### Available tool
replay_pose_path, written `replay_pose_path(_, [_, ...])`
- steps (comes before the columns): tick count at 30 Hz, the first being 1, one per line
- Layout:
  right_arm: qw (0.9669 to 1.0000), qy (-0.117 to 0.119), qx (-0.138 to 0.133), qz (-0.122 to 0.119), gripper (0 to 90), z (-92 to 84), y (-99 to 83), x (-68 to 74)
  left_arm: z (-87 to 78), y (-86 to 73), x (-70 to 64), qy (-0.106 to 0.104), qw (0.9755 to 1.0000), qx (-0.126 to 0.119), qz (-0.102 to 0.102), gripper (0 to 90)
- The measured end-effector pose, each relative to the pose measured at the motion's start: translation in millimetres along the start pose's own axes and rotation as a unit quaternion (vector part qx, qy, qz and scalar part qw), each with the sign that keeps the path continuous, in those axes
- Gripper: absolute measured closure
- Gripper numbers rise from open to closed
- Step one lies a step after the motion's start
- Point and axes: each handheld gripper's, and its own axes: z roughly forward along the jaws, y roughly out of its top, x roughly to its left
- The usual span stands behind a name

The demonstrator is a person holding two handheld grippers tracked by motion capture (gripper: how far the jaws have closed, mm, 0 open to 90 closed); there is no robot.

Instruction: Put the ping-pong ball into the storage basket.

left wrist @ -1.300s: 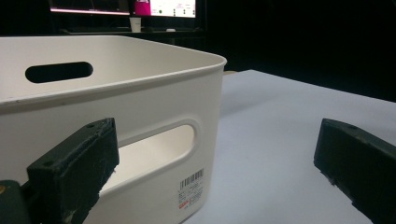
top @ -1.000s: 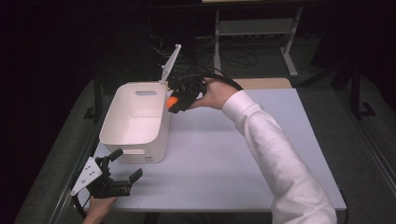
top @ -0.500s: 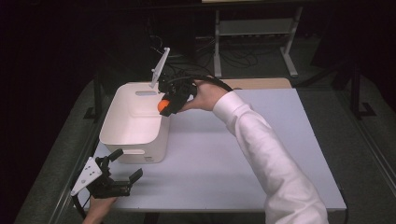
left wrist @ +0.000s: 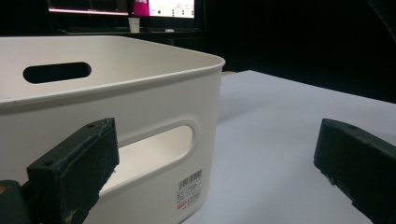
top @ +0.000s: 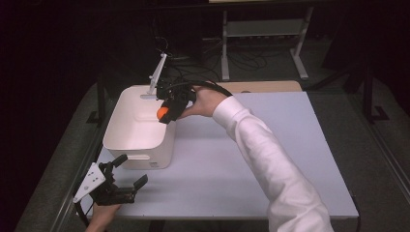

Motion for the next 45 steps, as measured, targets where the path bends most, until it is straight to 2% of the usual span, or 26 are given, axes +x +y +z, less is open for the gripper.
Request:
replay_pose_path(20, [0.9998, 0.015, -0.007, -0.005, 49.6, 19.9, 8.7, -5.1, 0.7, -0.4, -0.2, -0.002, 1.0000, -0.002, -0.003, 0.0])
replay_pose_path(33, [0.9997, 0.025, -0.005, -0.007, 49.6, 33.6, 12.4, -7.0, 0.8, -0.5, 0.8, -0.003, 1.0000, 0.001, 0.003, 0.0])
replay_pose_path(40, [0.9996, 0.026, -0.008, -0.005, 49.6, 38.6, 15.3, -8.1, 1.1, -0.6, 1.1, -0.004, 1.0000, 0.004, 0.006, 0.0])
replay_pose_path(45, [0.9992, 0.035, -0.019, 0.009, 49.6, 43.5, 17.6, -10.9, 0.4, -0.5, 1.1, -0.003, 1.0000, 0.004, 0.005, 0.0])
